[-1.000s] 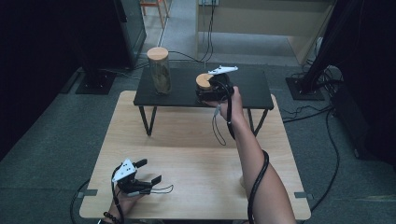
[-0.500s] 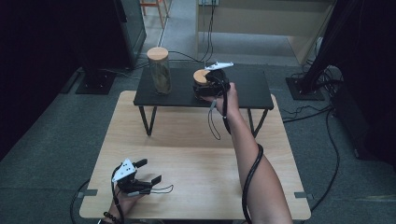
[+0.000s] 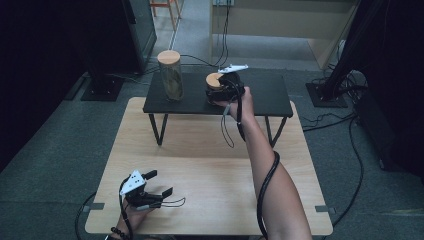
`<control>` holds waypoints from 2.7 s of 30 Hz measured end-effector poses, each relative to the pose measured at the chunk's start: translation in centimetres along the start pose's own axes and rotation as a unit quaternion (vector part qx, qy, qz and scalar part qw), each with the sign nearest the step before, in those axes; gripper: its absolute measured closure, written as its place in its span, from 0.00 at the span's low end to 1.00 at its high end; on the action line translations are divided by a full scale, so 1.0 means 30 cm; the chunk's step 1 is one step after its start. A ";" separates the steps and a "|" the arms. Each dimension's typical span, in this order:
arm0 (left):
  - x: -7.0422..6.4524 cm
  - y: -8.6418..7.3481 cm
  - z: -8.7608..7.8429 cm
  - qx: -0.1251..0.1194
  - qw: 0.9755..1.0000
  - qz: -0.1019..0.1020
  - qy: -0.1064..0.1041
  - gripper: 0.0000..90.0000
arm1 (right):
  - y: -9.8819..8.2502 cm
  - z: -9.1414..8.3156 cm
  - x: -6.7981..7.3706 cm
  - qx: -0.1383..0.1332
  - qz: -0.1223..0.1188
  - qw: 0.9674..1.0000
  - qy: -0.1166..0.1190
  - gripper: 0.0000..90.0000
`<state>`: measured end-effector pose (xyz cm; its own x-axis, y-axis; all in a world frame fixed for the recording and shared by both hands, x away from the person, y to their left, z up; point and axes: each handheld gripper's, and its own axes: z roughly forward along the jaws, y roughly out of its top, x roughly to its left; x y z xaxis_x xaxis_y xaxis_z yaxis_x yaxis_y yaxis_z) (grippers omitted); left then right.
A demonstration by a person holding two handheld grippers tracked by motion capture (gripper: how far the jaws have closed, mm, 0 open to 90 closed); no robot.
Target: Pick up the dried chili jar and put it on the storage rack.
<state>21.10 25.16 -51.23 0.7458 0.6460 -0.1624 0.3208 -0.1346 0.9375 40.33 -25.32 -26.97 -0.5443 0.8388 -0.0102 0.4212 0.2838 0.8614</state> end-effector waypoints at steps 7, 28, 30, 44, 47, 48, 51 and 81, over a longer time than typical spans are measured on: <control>-0.004 -0.002 -0.003 -0.002 1.000 0.002 0.002 0.02 | -0.014 -0.010 0.033 0.002 -0.024 1.000 -0.018 0.04; 0.001 -0.011 -0.008 -0.009 1.000 -0.005 0.001 0.02 | -0.097 -0.151 -0.004 -0.003 -0.044 0.999 0.010 0.01; 0.000 -0.011 -0.008 -0.010 1.000 -0.005 0.002 0.02 | -0.112 -0.173 -0.004 -0.007 -0.045 0.999 0.013 0.01; 0.002 -0.011 -0.007 -0.009 1.000 -0.009 0.002 0.02 | -0.200 -0.256 0.006 0.004 -0.062 0.998 0.012 0.01; 0.002 -0.009 -0.008 -0.008 1.000 -0.008 0.003 0.02 | -0.215 -0.265 0.006 0.005 -0.061 0.998 0.013 0.01; 0.001 -0.010 -0.008 -0.008 1.000 -0.008 0.004 0.02 | -0.218 -0.267 0.008 0.004 -0.061 0.998 0.012 0.01; 0.000 -0.011 -0.008 -0.009 1.000 -0.009 0.005 0.02 | -0.231 -0.281 0.009 0.000 -0.061 0.998 0.014 0.01; 0.002 -0.010 -0.004 -0.009 1.000 -0.014 0.016 0.02 | -0.414 -0.503 0.016 -0.013 -0.054 0.998 -0.002 0.02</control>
<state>20.97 25.32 -51.48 0.7173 0.6736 -0.1780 0.3295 -0.1029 0.9385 23.89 -35.47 -30.01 -0.5828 0.8058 -0.1054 0.3413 0.3605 0.8681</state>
